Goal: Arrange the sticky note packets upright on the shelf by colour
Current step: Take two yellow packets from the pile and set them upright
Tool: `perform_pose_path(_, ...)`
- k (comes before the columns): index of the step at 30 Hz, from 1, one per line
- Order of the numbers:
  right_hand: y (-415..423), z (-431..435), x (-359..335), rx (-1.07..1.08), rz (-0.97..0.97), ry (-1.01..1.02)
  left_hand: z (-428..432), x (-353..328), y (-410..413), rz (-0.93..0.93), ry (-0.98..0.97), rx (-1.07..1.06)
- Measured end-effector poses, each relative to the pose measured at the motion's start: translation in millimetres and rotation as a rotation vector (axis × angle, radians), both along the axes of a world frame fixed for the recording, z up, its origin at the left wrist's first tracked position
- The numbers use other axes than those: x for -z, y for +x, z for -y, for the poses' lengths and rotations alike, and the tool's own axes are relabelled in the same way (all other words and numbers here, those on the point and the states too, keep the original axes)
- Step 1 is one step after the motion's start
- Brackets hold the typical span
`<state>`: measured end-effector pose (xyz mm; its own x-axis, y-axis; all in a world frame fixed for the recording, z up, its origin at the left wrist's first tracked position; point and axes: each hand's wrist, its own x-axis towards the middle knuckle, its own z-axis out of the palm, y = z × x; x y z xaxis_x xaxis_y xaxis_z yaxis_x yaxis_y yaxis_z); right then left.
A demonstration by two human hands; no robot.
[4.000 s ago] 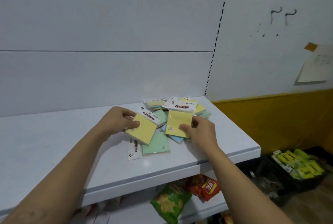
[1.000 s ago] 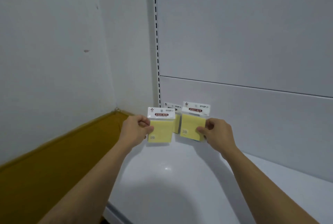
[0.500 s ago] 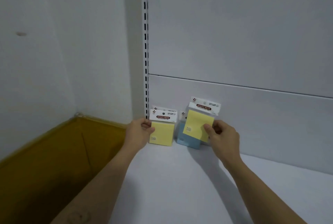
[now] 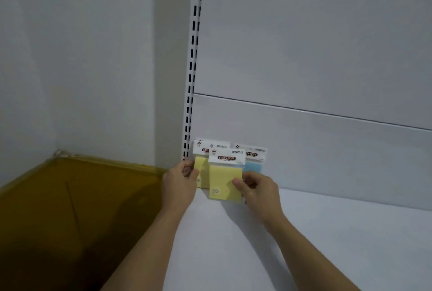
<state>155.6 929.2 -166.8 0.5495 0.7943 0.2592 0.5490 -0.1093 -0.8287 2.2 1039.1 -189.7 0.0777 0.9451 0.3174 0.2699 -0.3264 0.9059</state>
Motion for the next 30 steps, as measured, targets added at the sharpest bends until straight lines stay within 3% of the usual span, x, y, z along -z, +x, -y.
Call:
perform_pose_path(8, -22, -10, 2, 0.067, 0.071, -0.142, 1, -3, -8, -0.001, -0.081, 0.037)
perform_pose_path(19, -41, -35, -1, 0.152, 0.159, -0.114, 7, -14, -37, -0.3, -0.062, 0.305)
perform_pose_path(30, -46, -26, -14, 0.202, 0.298, -0.139, 19, -45, -60, -0.602, 0.145, 0.182)
